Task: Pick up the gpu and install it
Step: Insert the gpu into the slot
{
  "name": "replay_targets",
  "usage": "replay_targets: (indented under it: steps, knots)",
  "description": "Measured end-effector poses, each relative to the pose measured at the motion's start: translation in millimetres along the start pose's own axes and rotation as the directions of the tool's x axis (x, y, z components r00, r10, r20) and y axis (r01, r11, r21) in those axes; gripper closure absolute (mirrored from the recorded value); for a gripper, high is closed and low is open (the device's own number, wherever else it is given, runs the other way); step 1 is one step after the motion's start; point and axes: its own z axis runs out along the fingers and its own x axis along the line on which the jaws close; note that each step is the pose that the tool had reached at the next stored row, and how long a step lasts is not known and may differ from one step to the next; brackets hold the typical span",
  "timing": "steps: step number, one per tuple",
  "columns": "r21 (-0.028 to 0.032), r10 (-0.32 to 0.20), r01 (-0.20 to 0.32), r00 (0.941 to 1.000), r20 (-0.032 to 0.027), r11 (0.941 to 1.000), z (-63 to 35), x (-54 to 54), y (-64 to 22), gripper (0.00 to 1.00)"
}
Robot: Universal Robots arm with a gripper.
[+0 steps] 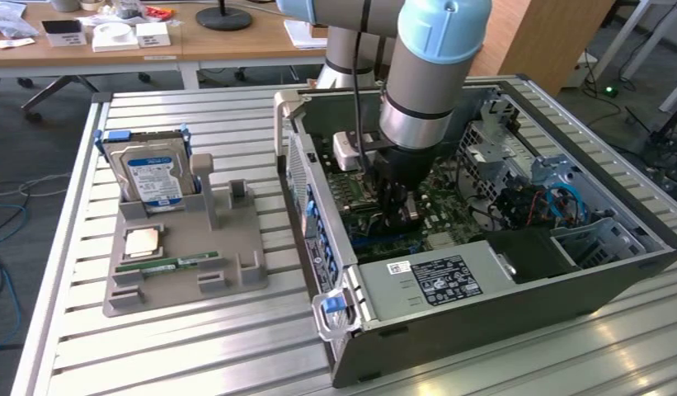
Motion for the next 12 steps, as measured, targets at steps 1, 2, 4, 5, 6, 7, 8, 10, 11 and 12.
replay_targets:
  steps: [1, 2, 4, 5, 6, 7, 8, 10, 11, 12]
  knots:
    - [0.0001, 0.001, -0.001, 1.0000, -0.0001, 1.0000, 0.0, -0.1, 0.1, 0.74]
    - [0.0000, 0.002, -0.002, 1.0000, -0.0001, 1.0000, 0.0, -0.1, 0.2, 0.74]
    - [0.0001, 0.003, -0.003, 1.0000, -0.0002, 1.0000, 0.0, -0.2, 0.2, 0.74]
    - [0.0002, 0.004, -0.004, 1.0000, -0.0001, 1.0000, 0.0, -0.3, 0.3, 0.74]
    - [0.0002, 0.005, -0.005, 1.0000, -0.0002, 1.0000, 0.0, -0.4, 0.3, 0.74]
    - [0.0003, 0.006, -0.006, 1.0000, -0.0004, 1.0000, 0.0, -0.6, 0.3, 0.74]
    - [0.0002, 0.007, -0.007, 1.0000, -0.0005, 1.0000, -0.1, -0.8, 0.4, 0.74]
    - [0.0003, 0.009, -0.009, 1.0000, -0.0006, 1.0000, -0.1, -0.9, 0.5, 0.74]
    - [0.0003, 0.010, -0.010, 0.9999, -0.0005, 0.9999, -0.1, -1.0, 0.5, 0.74]
    - [0.0003, 0.011, -0.011, 0.9999, -0.0005, 0.9999, 0.0, -1.0, 0.6, 0.74]
